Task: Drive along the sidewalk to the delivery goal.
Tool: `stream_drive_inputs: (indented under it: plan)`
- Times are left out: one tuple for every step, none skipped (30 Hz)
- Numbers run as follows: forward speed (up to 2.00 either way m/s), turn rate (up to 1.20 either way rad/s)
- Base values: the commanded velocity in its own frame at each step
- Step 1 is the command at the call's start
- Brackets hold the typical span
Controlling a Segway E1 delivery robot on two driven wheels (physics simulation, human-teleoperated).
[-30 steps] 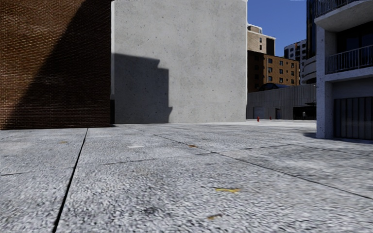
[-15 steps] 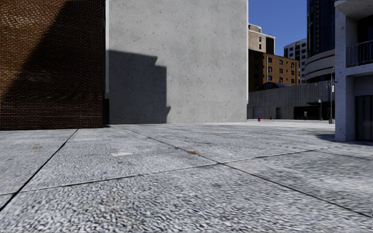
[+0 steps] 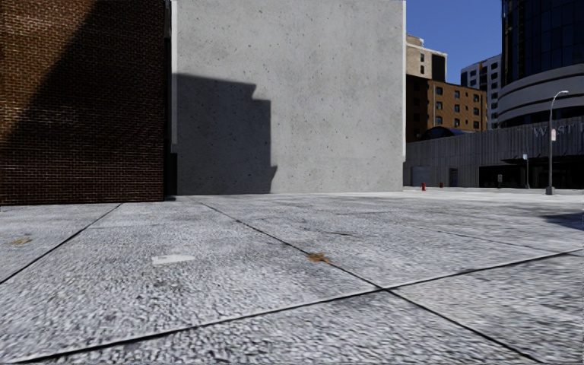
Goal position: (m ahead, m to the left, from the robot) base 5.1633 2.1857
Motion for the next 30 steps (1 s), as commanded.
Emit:
stream_drive_inputs:
  plan:
    - [1.90,0.28]
    - [1.90,0.28]
    - [1.90,0.28]
    - [1.90,0.28]
    - [1.90,0.28]
    - [1.90,0.28]
    - [1.90,0.28]
    - [1.90,0.28]
    - [1.90,0.28]
    - [1.90,0.28]
    - [1.90,0.28]
    - [1.90,0.28]
    - [1.90,0.28]
    - [1.90,0.28]
    - [1.90,0.28]
    - [1.90,0.28]
    - [1.90,0.28]
    - [1.90,0.29]
    - [1.90,0.31]
    - [1.90,0.31]
    - [1.90,0.31]
    - [1.89,0.32]
    - [1.80,0.32]
    - [1.80,0.32]
    - [1.77,0.32]
    - [1.76,0.32]
    - [1.75,0.32]
    - [1.73,0.33]
    - [1.73,0.33]
    - [1.72,0.33]
